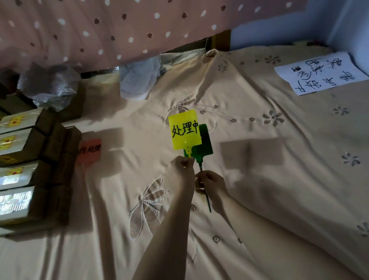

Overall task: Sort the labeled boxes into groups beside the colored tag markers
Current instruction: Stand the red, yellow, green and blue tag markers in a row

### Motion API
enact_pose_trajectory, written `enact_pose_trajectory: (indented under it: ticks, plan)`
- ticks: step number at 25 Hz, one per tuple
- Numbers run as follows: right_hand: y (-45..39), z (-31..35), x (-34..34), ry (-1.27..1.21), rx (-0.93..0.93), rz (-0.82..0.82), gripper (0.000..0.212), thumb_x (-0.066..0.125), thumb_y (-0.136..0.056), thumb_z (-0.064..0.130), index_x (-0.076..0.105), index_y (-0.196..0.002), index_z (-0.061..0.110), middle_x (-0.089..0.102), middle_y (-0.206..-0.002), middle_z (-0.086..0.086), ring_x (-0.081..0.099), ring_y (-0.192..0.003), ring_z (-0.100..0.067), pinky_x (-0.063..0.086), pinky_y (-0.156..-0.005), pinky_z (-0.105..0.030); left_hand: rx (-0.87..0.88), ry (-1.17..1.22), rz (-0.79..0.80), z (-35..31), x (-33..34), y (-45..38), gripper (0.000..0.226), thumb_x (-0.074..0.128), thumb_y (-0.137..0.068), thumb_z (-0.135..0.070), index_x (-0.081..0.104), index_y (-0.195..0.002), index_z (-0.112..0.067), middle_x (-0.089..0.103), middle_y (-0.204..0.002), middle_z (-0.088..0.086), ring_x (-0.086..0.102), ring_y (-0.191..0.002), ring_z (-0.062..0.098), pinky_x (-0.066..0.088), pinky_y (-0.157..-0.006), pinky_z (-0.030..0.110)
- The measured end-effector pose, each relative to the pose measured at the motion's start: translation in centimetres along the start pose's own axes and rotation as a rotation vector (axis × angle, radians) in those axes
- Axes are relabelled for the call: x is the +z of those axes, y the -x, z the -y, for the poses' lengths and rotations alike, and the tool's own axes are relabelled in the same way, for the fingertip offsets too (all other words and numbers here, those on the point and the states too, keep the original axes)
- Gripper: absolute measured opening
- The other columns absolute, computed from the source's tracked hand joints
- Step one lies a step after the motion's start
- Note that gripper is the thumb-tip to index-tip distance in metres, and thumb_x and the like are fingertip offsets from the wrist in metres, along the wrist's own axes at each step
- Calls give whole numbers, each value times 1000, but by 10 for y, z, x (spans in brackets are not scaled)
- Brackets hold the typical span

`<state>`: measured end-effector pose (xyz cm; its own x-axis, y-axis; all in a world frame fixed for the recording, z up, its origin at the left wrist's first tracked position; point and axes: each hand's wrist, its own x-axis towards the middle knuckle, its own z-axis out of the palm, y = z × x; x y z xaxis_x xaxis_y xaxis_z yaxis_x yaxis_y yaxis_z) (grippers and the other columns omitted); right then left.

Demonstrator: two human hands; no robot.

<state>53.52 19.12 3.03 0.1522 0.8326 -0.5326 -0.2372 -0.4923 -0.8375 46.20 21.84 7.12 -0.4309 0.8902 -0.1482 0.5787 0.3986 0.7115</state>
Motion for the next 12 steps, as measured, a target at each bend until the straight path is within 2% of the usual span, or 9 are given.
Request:
enact_pose_trajectory:
  ticks: [3, 6, 10, 12]
  plan:
    - [-11, -6, 1, 59, -29, -51, 28, 41, -93, 2, 59, -72, 9, 57, -63, -7, 54, -60, -17, 47, -60, -25, 13, -39, -32, 7, -8, -29, 20, 64, -84, -34, 75, -92, -19, 74, -97, 8, 66, -94, 32, 47, -71, 32]
    - [-29, -12, 6, 71, -38, -92, 37, 37, -96, 3, 60, -67, 6, 61, -55, -3, 57, -52, -15, 45, -52, -20, -48, -118, -36, 22, -14, -57, 23, 62, -87, -33, 73, -97, -17, 72, -102, 12, 64, -98, 34, 48, -76, 33]
    - [-45, -11, 17, 193, -85, -223, 23, 44, -96, 8, 64, -90, -1, 57, -71, -6, 51, -69, -17, 40, -61, -22, -106, -176, -52, 44, -14, -92, 23, 60, -88, -30, 71, -101, -16, 69, -108, 13, 62, -103, 34, 48, -80, 34]
    - [-48, -6, 20, 193, -112, -202, 24, 41, -97, 8, 60, -84, 1, 55, -65, -4, 48, -62, -14, 41, -57, -17, -116, -217, -47, 53, -14, -105, 23, 59, -89, -29, 70, -103, -15, 68, -108, 14, 62, -103, 35, 48, -78, 34]
